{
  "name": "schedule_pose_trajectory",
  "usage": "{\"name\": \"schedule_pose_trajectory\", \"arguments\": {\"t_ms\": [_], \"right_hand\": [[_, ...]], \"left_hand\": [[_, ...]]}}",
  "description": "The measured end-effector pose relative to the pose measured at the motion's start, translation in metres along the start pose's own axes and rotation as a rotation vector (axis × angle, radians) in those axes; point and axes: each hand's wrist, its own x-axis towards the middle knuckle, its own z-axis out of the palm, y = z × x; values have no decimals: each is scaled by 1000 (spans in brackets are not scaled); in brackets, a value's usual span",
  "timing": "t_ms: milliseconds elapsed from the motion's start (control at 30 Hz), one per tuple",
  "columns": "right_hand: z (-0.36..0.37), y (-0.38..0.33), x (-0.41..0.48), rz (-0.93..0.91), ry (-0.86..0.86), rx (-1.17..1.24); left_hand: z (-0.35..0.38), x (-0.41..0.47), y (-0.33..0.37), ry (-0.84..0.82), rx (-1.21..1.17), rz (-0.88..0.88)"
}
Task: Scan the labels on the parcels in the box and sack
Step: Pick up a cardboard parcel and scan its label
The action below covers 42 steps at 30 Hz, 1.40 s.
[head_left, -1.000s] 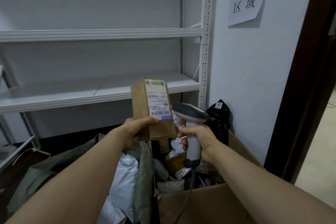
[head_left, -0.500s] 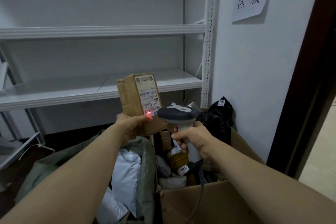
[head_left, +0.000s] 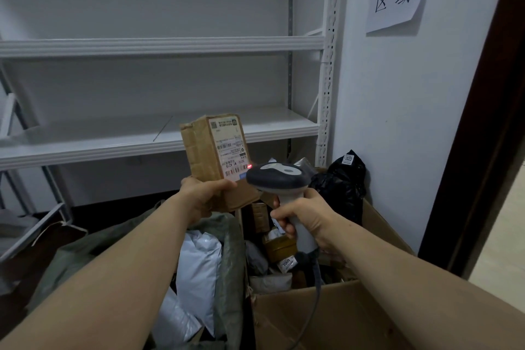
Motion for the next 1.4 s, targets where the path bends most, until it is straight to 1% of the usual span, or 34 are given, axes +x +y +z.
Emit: {"name": "schedule_pose_trajectory", "arguments": {"t_ms": [533,833,1000,1233,1400], "right_hand": [[1,3,3,-7,-19,-2],[8,-15,2,-76,-32,115],[11,-17,1,-85,-71,108],[11,-17,1,-92,-80,94],[11,-14,3,-64,-72,85]], "left_hand": [[-3,8,-4,-25,-14,-16],[-6,5,-4,-52,2,-26],[-11,6,-5,-54,-19,-41],[-9,3,-8,-54,-12,-35],[-10,4,-8,-53,-6,-31]]}}
